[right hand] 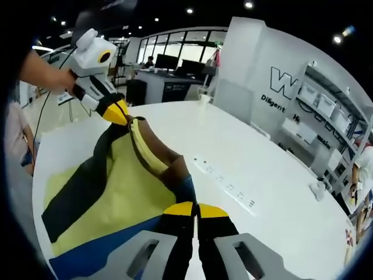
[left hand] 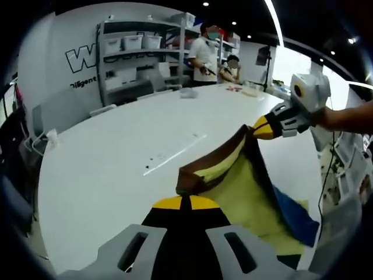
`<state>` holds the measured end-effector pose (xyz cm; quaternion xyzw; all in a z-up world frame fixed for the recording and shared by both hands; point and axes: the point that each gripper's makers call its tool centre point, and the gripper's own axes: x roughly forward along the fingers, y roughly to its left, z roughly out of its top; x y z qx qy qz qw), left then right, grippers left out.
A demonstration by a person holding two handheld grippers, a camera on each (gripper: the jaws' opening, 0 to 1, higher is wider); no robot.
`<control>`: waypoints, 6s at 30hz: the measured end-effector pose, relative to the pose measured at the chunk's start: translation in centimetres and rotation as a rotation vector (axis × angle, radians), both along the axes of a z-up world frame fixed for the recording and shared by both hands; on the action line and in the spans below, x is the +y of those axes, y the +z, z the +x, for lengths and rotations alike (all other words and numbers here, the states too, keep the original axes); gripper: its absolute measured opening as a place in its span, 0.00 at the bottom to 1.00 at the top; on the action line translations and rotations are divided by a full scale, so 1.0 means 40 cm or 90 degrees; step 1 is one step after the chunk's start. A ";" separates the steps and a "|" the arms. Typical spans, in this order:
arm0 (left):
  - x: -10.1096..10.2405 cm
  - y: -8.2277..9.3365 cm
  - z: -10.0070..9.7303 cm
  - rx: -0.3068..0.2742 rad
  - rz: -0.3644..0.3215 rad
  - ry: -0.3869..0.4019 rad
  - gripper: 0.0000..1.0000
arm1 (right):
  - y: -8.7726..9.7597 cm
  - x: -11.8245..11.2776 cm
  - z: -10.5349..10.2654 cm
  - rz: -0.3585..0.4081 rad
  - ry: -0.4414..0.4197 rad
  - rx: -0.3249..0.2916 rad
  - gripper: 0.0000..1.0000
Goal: Fold the garment on the visible template until the final outline fits inside the template.
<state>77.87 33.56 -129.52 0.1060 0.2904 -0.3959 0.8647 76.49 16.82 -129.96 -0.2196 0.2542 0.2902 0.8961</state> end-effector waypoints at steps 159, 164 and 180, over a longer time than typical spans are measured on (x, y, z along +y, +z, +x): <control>0.271 -0.250 -0.458 0.090 0.090 -0.029 0.72 | -0.237 -0.033 -0.475 0.101 0.027 0.170 0.70; 0.269 -0.267 -0.513 0.113 0.079 -0.056 0.68 | -0.253 -0.033 -0.519 0.111 0.036 0.181 0.70; 0.288 -0.318 -0.643 0.197 0.054 -0.075 0.51 | -0.316 -0.055 -0.638 0.130 0.028 0.230 0.67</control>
